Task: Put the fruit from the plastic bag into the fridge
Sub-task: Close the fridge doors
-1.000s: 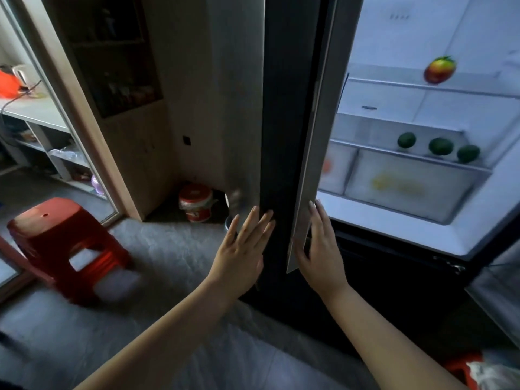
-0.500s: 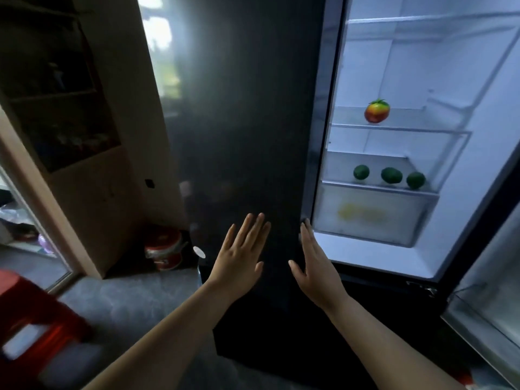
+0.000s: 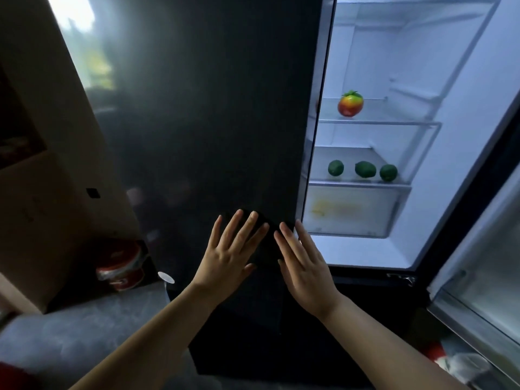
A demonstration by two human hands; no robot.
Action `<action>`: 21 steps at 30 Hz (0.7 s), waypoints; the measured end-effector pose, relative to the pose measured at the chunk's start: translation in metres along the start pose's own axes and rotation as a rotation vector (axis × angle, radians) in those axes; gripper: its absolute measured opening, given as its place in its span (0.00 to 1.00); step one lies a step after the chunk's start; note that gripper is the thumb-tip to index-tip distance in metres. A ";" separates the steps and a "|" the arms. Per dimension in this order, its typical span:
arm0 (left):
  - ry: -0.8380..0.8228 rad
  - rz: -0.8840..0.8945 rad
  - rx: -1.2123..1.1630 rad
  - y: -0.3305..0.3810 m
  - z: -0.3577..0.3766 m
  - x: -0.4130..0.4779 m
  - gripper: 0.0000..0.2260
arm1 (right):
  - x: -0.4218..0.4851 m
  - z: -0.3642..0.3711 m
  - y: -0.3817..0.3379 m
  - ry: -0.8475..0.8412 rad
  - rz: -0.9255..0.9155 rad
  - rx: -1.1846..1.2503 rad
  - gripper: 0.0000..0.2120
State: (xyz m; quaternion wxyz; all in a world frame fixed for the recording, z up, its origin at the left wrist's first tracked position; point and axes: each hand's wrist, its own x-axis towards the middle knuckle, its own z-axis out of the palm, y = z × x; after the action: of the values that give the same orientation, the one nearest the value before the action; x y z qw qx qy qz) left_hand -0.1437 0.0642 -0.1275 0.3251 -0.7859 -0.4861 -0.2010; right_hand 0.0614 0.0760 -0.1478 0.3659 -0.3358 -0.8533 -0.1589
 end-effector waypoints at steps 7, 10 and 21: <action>-0.006 0.010 0.027 -0.004 0.033 0.027 0.48 | 0.010 0.009 0.025 -0.043 0.094 -0.224 0.36; -0.044 -0.045 0.066 0.000 0.049 0.050 0.48 | 0.022 0.020 0.042 -0.072 0.142 -0.333 0.31; -0.007 -0.090 0.003 0.002 0.089 0.078 0.46 | 0.041 0.050 0.076 -0.127 0.138 -0.372 0.30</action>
State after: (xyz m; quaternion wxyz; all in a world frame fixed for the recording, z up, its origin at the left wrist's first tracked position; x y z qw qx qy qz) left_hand -0.1070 0.1756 -0.1420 0.3153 -0.7632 -0.5225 -0.2121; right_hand 0.0672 0.1755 -0.1502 0.2531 -0.4644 -0.8057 -0.2668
